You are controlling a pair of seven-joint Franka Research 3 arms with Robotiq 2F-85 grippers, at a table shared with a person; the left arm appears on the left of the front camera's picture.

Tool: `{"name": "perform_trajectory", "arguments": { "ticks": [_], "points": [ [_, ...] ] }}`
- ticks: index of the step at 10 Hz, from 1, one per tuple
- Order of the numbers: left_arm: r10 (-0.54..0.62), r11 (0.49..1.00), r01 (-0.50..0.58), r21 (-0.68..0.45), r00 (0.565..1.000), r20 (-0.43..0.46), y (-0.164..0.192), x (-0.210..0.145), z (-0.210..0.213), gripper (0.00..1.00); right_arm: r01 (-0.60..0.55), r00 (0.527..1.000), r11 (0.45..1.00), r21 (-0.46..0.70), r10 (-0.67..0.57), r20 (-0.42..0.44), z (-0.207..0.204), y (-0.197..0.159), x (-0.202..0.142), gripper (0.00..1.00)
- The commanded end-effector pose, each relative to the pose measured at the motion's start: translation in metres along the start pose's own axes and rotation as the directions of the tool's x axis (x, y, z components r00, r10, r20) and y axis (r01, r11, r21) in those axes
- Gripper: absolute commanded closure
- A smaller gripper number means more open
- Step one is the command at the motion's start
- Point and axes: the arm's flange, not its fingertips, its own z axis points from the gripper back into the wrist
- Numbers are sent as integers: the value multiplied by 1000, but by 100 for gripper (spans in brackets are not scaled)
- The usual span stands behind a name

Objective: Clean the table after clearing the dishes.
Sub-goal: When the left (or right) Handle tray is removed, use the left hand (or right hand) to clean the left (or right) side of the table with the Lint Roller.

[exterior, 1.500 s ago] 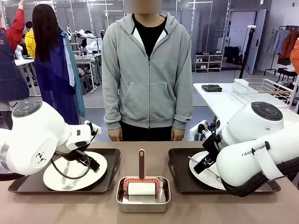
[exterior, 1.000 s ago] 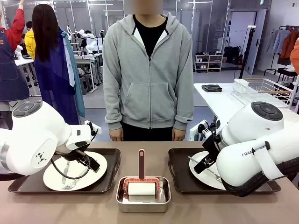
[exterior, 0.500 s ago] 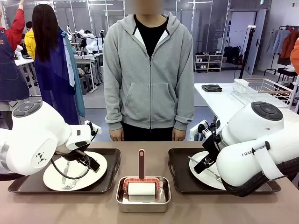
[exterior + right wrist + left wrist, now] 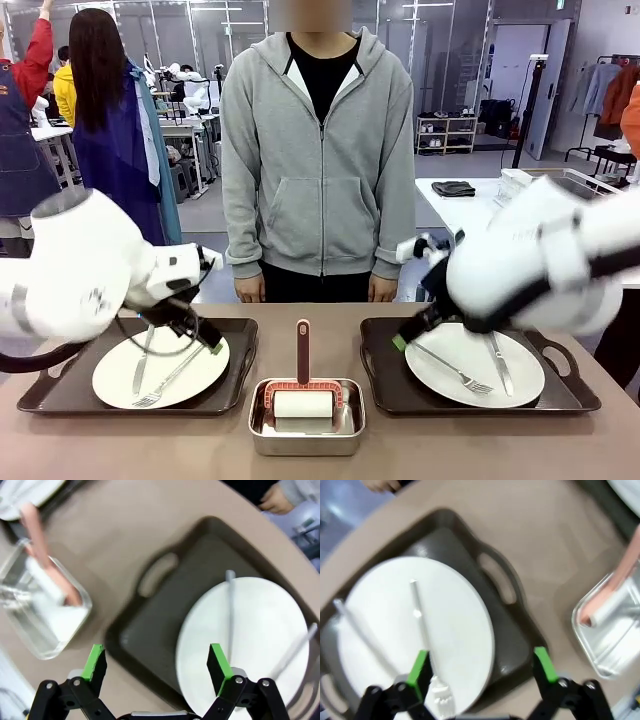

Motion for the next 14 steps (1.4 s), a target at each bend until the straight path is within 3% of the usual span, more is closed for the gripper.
{"name": "perform_trajectory", "arguments": {
  "ticks": [1, 2, 4, 6, 8, 10, 11, 14],
  "points": [
    [127, 958, -126, -258, 992, -15, 49, 21, 37, 0, 61, 998, 977, 203, -62, -2, 32, -54, 13, 0],
    [214, 883, -210, -420, 976, -38, 69, 21, 52, 0, 102, 993, 931, 350, -117, 22, 38, -66, 17, 0],
    [372, 610, -282, -741, 927, -47, 101, 14, 65, 0, 165, 974, 811, 561, -225, 38, 38, -82, 14, 0],
    [499, 406, -286, -868, 865, -52, 118, -11, 57, 0, 210, 922, 621, 755, -383, 58, 38, -97, -4, 0],
    [605, 276, -298, -914, 793, -76, 129, -46, 45, 0, 261, 876, 553, 791, -480, 47, 30, -105, -25, 0],
    [621, 286, -314, -905, 780, -75, 134, -56, 38, 0, 284, 854, 530, 799, -519, 41, 24, -107, -24, 0],
    [598, 274, -311, -910, 796, -92, 137, -55, 43, 0, 267, 873, 536, 801, -486, 34, 28, -114, -34, 0],
    [598, 274, -311, -910, 796, -92, 137, -55, 43, 0, 267, 873, 536, 801, -486, 34, 28, -114, -34, 0]
  ]
}}
